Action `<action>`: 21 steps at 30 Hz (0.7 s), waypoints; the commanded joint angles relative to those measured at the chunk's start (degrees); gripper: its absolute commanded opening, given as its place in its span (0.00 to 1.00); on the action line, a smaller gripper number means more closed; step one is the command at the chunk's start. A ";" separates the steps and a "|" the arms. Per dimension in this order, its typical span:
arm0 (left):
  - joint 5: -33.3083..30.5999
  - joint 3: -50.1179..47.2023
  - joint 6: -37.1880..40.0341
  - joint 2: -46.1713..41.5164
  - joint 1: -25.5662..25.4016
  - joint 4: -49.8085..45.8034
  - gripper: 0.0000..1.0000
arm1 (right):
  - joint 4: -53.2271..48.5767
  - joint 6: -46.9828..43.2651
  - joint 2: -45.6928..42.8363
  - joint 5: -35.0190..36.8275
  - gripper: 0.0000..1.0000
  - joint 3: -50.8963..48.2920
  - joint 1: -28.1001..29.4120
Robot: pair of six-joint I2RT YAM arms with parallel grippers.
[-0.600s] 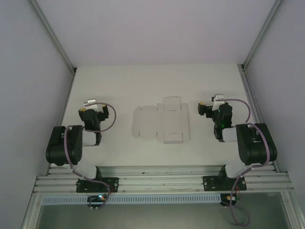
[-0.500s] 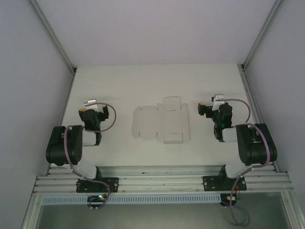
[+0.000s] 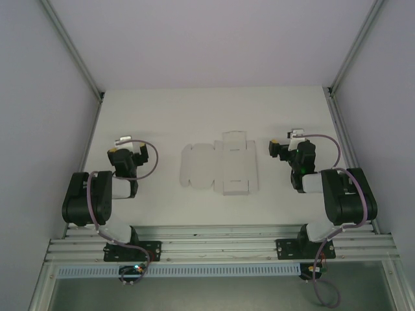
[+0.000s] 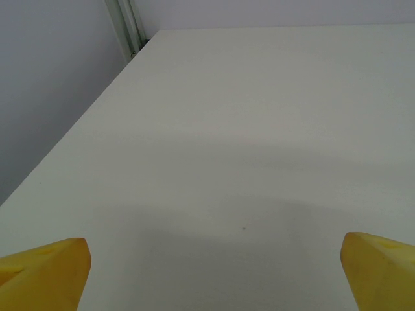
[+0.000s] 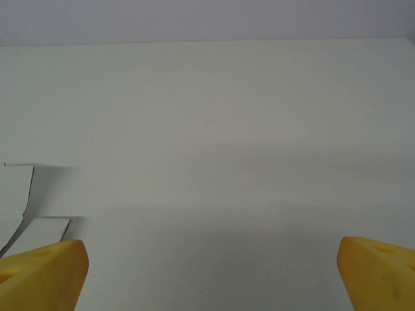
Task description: Assemble paper box
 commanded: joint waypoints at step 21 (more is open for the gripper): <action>0.52 3.36 0.60 -15.54 0.63 -18.61 1.00 | -15.37 0.63 -12.74 0.64 1.00 2.95 0.87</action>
